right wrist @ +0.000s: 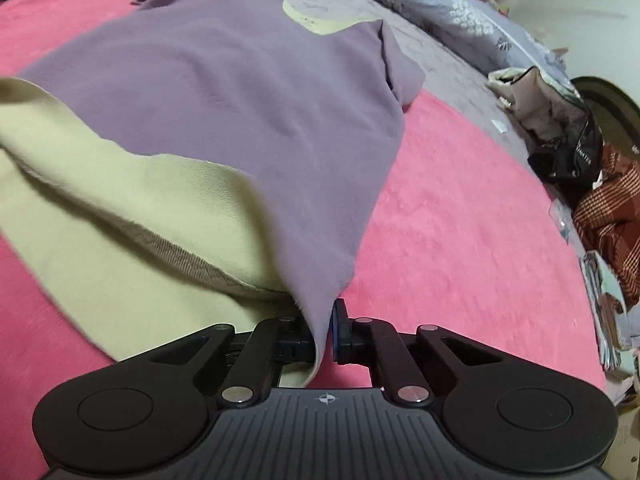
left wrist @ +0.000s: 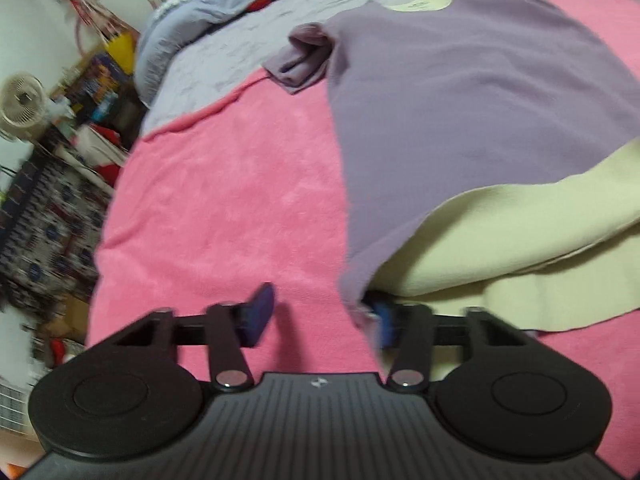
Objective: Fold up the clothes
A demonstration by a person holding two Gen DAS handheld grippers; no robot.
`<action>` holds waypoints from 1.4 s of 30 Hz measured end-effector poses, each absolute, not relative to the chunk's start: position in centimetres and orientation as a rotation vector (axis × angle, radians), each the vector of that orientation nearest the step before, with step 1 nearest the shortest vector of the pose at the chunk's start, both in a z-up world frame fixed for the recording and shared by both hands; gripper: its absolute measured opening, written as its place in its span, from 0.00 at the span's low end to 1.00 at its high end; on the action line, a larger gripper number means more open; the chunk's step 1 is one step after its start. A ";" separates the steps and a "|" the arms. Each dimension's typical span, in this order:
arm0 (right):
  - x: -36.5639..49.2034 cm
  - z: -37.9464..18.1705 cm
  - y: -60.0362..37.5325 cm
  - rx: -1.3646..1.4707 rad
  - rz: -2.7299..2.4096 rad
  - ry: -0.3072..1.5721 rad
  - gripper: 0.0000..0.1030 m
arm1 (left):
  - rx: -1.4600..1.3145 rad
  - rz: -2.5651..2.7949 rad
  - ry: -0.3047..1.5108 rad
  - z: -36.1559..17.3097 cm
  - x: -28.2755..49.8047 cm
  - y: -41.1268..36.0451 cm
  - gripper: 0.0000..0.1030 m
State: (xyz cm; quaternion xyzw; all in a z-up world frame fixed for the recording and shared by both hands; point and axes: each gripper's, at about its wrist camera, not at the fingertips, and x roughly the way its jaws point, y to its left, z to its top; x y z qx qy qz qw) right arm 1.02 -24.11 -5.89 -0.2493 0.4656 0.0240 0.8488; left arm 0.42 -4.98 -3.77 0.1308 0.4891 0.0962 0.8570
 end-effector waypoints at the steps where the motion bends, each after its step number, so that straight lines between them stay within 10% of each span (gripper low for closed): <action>1: 0.7 -5.3 -24.7 -0.510 0.051 0.988 0.06 | 0.237 0.190 1.032 -3.5 0.4 -4.7 0.28; 16: -0.5 1.0 -28.9 -0.627 0.016 0.828 0.06 | 0.036 0.185 1.092 -1.2 -2.9 -2.3 0.24; 22: -1.0 -0.8 -29.5 -0.683 0.027 0.877 0.27 | -0.014 0.220 1.087 -0.5 -3.5 -1.5 0.32; 31: -1.6 1.0 -30.2 -0.792 0.036 0.745 0.33 | -0.032 0.236 1.082 0.9 -4.4 -1.3 0.39; 42: -4.4 -2.9 -33.1 -0.713 0.296 1.069 0.34 | -0.019 0.159 1.245 -1.5 -7.2 -2.5 0.49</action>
